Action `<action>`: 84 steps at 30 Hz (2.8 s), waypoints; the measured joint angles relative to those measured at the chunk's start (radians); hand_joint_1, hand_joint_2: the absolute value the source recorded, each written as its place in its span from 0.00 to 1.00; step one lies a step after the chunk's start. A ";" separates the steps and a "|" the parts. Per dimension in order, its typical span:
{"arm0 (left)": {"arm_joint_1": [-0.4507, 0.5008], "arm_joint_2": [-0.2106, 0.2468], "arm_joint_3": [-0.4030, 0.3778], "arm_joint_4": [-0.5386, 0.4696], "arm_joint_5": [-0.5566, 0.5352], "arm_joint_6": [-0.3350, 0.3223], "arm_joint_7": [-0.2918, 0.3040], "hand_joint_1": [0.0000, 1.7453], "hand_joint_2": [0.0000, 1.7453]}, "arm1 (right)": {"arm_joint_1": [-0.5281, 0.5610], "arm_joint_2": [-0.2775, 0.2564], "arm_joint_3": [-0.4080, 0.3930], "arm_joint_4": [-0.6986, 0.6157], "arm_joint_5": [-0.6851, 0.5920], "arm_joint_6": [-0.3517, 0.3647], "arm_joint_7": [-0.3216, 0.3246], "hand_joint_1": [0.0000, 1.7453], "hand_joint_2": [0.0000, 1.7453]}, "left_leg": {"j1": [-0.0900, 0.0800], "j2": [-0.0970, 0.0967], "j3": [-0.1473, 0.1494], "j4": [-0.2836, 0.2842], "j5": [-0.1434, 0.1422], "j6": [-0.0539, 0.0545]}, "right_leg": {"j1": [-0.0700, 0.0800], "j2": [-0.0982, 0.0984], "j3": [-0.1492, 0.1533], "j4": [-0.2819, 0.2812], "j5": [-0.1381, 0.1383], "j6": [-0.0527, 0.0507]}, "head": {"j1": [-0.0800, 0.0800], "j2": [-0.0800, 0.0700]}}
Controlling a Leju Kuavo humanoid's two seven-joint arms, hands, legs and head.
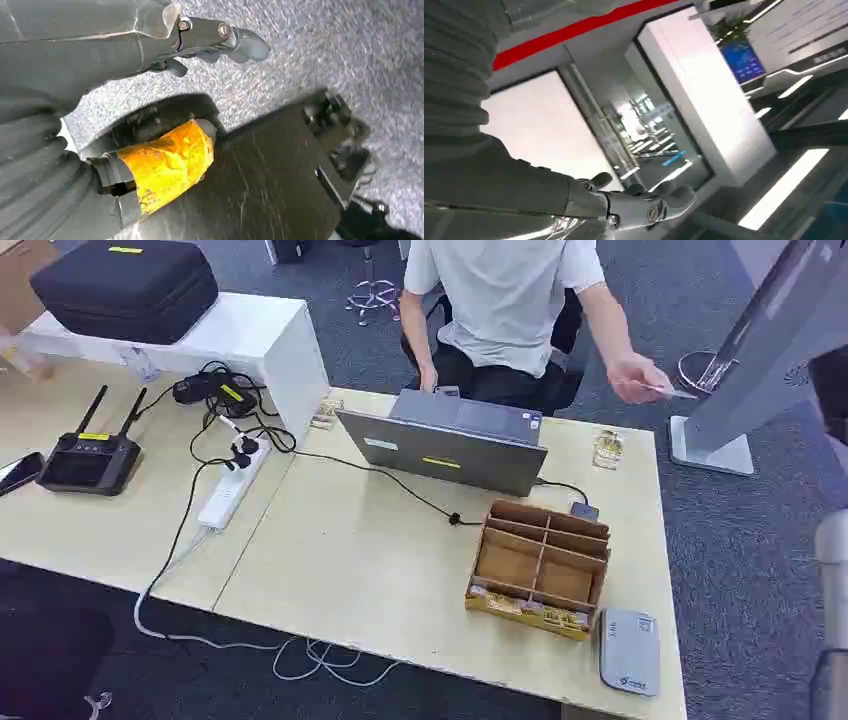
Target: Pass the card to the sensor for recognition and then transmit it.
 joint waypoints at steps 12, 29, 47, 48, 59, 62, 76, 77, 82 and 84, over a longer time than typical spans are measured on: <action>-0.001 -0.002 -0.006 0.001 0.039 -0.095 0.003 0.00 1.00 | -0.071 0.185 0.185 0.115 0.047 -0.002 0.004 0.00 1.00 | 0.000 -0.005 -0.003 0.000 0.001 -0.001 | 0.000 -0.005 -0.001 0.000 0.000 0.000 | 0.000 0.000; -0.006 -0.005 -0.005 0.001 0.060 -0.133 0.002 0.00 1.00 | -0.067 0.219 0.250 0.160 0.043 0.046 -0.008 0.00 1.00 | 0.000 -0.006 -0.003 0.001 0.001 -0.001 | 0.000 -0.006 -0.001 0.000 0.000 0.000 | 0.000 0.000; -0.014 -0.004 -0.005 0.006 0.066 -0.150 0.013 0.00 1.00 | -0.053 0.228 0.268 0.155 0.025 0.082 -0.017 1.00 1.00 | 0.000 -0.007 -0.003 0.001 0.001 -0.001 | 0.000 -0.006 -0.001 0.000 0.000 0.000 | 0.000 0.000; -0.014 -0.004 -0.005 0.006 0.066 -0.150 0.013 0.00 1.00 | -0.052 0.228 0.268 0.155 0.025 0.082 -0.017 1.00 1.00 | 0.000 -0.007 -0.003 0.001 0.001 -0.001 | 0.000 -0.006 -0.001 0.000 0.000 0.000 | 0.000 0.000; -0.014 -0.003 -0.005 0.006 0.072 -0.154 0.010 0.00 1.00 | -0.052 0.230 0.271 0.141 -0.005 0.103 -0.037 1.00 1.00 | 0.000 -0.007 -0.003 0.001 0.001 -0.001 | 0.000 -0.006 -0.001 0.000 0.000 0.000 | 0.000 0.000; -0.014 -0.003 -0.005 0.006 0.072 -0.156 0.010 0.00 1.00 | -0.052 0.230 0.274 0.138 -0.004 0.105 -0.037 1.00 1.00 | 0.000 -0.007 -0.003 0.001 0.001 -0.001 | 0.000 -0.006 -0.001 0.000 0.000 0.000 | 0.000 0.000; -0.008 -0.005 0.011 0.007 0.097 -0.122 -0.011 0.00 1.00 | 0.156 0.200 0.283 -0.142 0.102 0.009 -0.032 1.00 1.00 | 0.000 -0.009 -0.003 0.001 0.000 -0.001 | 0.000 -0.008 -0.001 -0.002 -0.001 0.000 | 0.000 0.000; -0.007 -0.005 0.018 0.007 0.101 -0.121 -0.011 0.00 1.00 | 0.207 0.185 0.280 -0.200 0.130 -0.016 -0.033 1.00 1.00 | 0.000 -0.009 -0.003 0.001 0.000 0.000 | 0.000 -0.009 -0.001 -0.002 -0.001 0.001 | 0.000 0.000; 0.000 -0.005 0.037 0.007 0.110 -0.115 -0.011 0.00 1.00 | 0.377 0.136 0.254 -0.388 0.177 -0.055 -0.043 1.00 1.00 | 0.000 -0.005 -0.005 0.001 -0.001 -0.001 | 0.000 -0.006 -0.003 -0.003 -0.001 0.001 | 0.000 0.000; 0.000 -0.006 0.046 0.007 0.114 -0.113 -0.011 0.00 1.00 | 0.448 0.109 0.231 -0.466 0.186 -0.069 -0.048 1.00 1.00 | 0.000 -0.008 -0.004 0.001 -0.001 -0.001 | 0.000 -0.008 -0.001 -0.004 -0.001 0.001 | 0.001 0.000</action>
